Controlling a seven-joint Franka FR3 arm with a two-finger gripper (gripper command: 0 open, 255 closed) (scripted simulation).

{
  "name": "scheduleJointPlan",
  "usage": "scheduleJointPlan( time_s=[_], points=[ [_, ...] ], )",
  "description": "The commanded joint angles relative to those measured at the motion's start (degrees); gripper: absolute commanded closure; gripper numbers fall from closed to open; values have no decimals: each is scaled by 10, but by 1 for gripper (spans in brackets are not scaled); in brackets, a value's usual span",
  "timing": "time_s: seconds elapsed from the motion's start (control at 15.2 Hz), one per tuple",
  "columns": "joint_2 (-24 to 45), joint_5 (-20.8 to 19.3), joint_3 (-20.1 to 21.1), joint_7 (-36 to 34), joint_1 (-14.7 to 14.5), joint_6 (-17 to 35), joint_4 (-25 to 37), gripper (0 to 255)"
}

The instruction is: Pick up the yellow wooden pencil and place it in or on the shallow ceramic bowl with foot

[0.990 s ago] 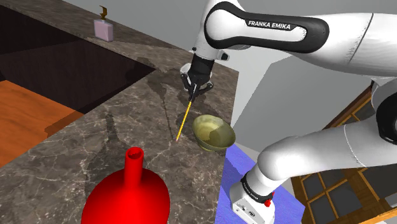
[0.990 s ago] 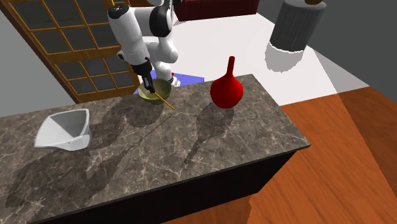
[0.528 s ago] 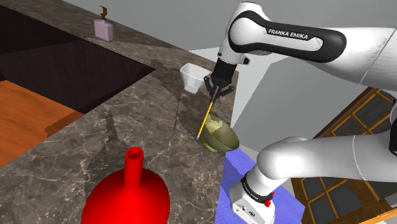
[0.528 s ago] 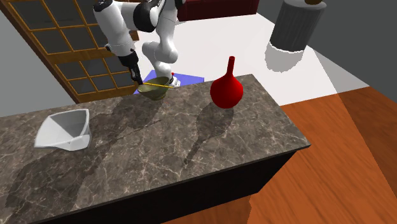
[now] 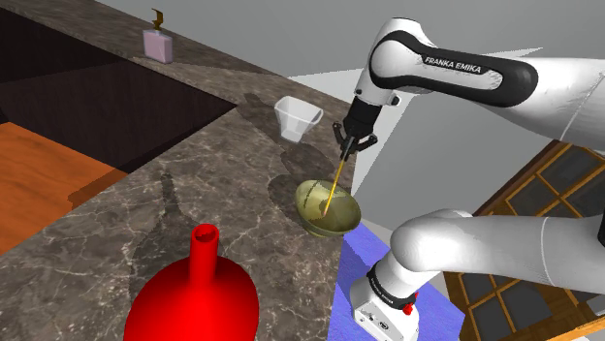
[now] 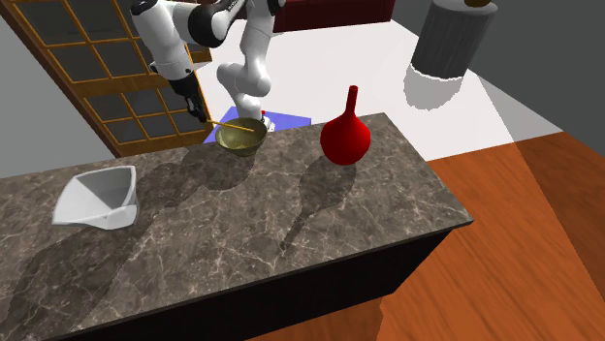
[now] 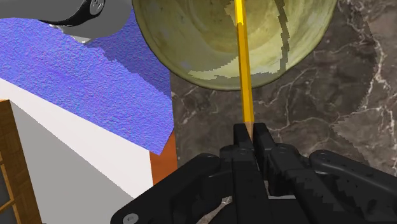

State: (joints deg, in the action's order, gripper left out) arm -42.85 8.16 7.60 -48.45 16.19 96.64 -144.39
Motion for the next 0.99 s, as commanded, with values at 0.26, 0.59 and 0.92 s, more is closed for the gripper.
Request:
scheduleJointPlan(
  time_s=[0.26,0.59,0.92],
  points=[
    [0,4,3,4,-1,46,-46,255],
    [7,8,7,6,-3,87,-81,255],
    [11,10,9,7,-3,108,-97,255]
  ],
)
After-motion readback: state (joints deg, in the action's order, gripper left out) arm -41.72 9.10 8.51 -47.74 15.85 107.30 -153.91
